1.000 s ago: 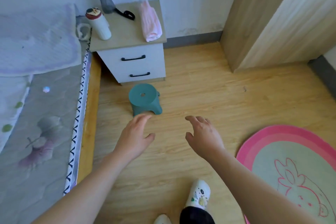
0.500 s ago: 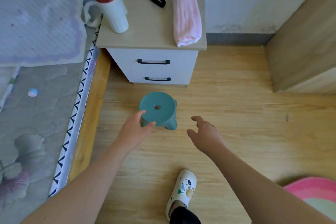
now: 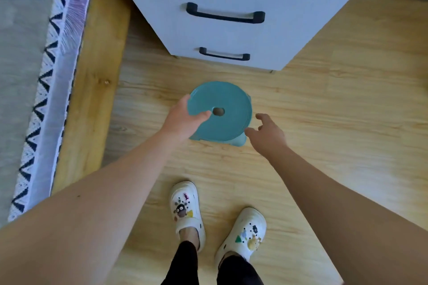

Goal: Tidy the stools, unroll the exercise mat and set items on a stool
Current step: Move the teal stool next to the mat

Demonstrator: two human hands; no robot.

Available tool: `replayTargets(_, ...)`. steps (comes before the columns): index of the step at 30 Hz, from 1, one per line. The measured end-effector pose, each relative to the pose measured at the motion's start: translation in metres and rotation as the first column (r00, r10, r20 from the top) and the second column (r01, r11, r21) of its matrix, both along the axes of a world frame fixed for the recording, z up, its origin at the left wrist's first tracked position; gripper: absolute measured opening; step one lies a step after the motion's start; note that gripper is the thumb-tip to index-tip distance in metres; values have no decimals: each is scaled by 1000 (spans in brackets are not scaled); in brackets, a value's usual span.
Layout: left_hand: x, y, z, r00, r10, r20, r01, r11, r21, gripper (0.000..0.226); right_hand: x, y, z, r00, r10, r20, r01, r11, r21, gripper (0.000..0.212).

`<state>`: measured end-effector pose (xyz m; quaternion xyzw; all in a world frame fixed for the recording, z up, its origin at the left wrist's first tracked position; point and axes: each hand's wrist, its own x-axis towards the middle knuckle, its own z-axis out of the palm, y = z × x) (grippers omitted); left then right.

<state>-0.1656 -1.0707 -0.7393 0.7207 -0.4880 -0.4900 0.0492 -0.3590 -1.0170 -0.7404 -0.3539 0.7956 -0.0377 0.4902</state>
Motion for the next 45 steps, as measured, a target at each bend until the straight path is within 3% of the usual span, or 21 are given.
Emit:
replayTargets(4,11,-17,-49,998,-2,66,-2,998,64,88,9,-15,-52,995,-98,27,97,995,30,58)
replayTargets(9,23,-31,-97,997,39,68,-49,986,162,98,17,-29,-90,988,-152,17,152,988,-4,67)
replayTargets(12,23,-35,-124,989,147,-23,-137,959,250,84,20,-33,-111,989,-147,6,147,984,-102,81)
replayTargets(14,22,-37,-134,963,253,-92,-218,933,287,71,18,-34,-122,967,-250,45,254,961,-106,97)
replayTargets(16,24,-39,-143,943,306,-134,-251,914,320,74,11,-33,-133,920,-372,125,380,924,-45,106)
replayTargets(18,27,-40,-147,934,315,-166,-244,906,346,84,6,-31,-142,832,-489,262,483,871,90,102)
replayTargets(20,29,-40,-150,921,333,-203,-245,898,365,90,4,-27,-148,748,-548,374,517,835,188,85)
replayTargets(24,32,-36,-147,897,380,-225,-282,886,368,97,3,-19,-150,706,-534,465,507,839,195,73)
replayTargets(30,33,-20,-99,874,426,-234,-331,875,354,95,-10,2,-110,691,-504,518,482,855,190,65)
replayTargets(35,22,6,-42,866,441,-237,-355,874,331,80,-24,19,-47,698,-480,531,473,866,161,71)
replayTargets(41,13,58,27,841,470,-267,-392,870,298,92,-35,56,27,717,-416,559,443,891,94,71)
replayTargets(45,11,102,61,832,482,-274,-411,868,279,83,-40,97,64,727,-378,573,429,902,50,76)
